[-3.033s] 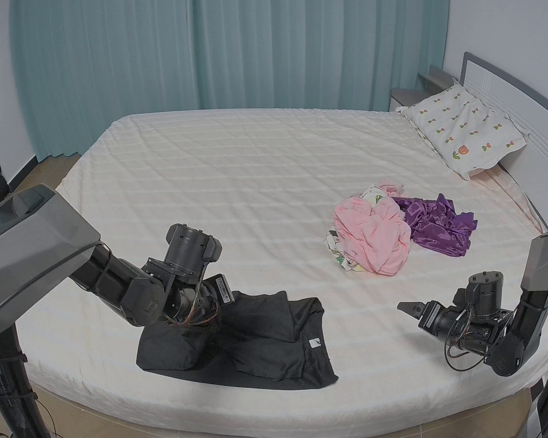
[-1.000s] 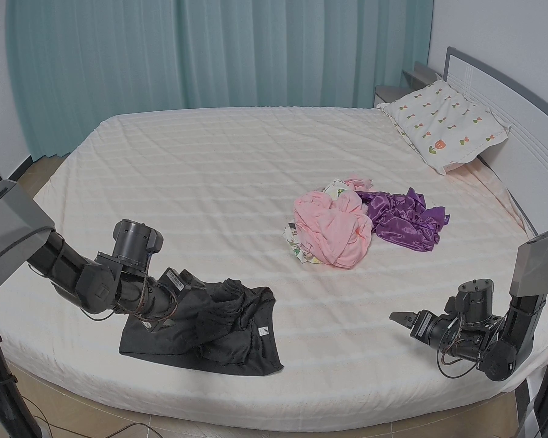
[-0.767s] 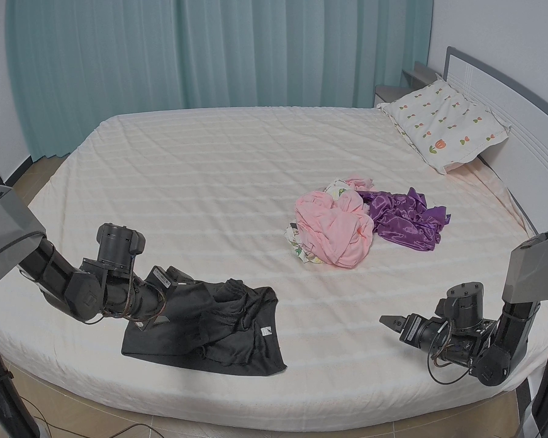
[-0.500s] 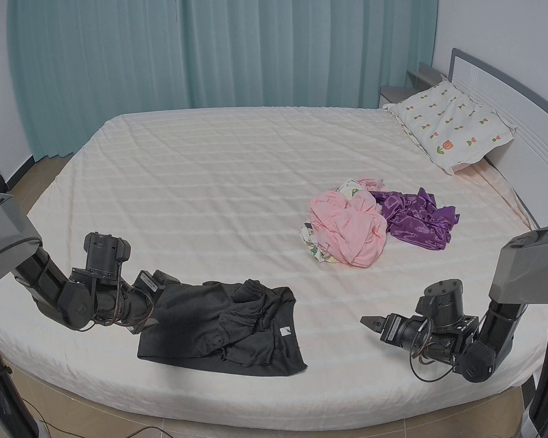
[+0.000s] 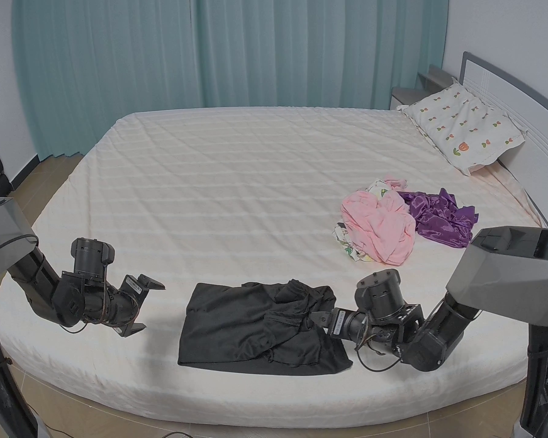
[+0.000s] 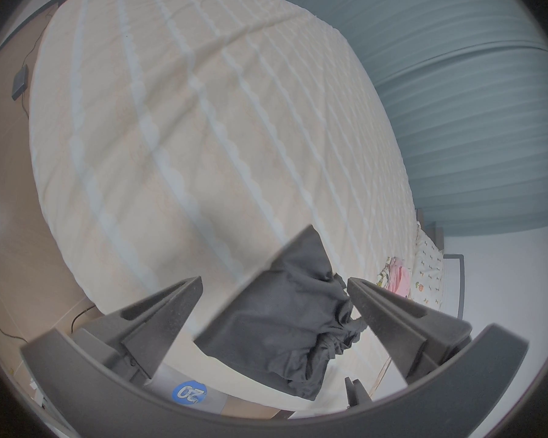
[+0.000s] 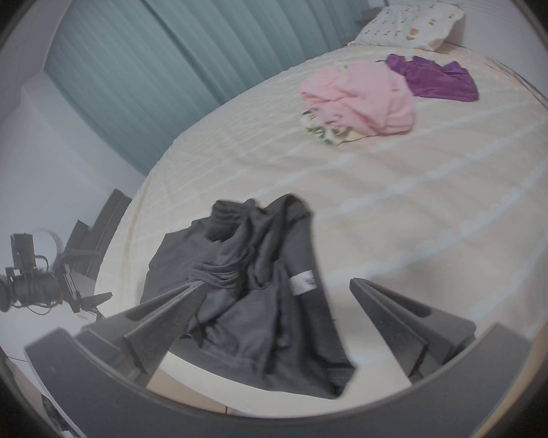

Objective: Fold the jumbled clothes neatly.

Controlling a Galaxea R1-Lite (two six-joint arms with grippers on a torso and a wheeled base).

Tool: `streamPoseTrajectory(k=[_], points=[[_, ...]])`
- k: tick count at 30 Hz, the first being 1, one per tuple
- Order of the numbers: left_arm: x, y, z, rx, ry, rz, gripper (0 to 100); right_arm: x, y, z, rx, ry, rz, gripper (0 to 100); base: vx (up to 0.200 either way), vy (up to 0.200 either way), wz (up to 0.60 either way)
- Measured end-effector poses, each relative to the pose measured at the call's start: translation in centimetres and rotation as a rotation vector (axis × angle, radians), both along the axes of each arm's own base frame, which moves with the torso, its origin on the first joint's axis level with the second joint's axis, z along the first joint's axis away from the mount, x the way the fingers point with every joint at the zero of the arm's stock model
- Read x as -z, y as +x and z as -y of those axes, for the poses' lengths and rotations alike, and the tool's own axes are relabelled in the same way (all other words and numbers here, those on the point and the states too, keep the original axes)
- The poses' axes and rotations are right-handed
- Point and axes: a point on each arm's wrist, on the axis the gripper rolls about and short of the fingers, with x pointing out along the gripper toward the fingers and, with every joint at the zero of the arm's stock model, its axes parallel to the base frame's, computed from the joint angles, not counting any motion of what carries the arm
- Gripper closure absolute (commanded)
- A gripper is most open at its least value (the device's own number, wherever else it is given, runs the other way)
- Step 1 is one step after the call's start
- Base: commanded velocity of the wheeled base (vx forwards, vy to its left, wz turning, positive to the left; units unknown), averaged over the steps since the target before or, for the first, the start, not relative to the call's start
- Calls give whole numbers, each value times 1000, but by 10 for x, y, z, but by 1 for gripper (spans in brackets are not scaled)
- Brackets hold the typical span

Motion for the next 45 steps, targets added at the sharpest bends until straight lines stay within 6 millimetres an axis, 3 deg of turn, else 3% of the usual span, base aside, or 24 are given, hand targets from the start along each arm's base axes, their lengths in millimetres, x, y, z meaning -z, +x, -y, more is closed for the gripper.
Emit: streamPoseTrajectory(k=[10,25,34,45], points=[[7,0,-4,-8,2,-21,0,10,11,-16,-36,-132,30,0,0,80,0],[9,0,-4,-8,4,-27,0,23,21,-15,-79,-363,20,0,0,0,0],[9,0,-4,-6,5,-26,0,30,19,14,-20,-436,-34,0,0,0,0],[9,0,-4,-6,5,-27,0,21,-14,68,32,-472,-150,0,0,0,0]])
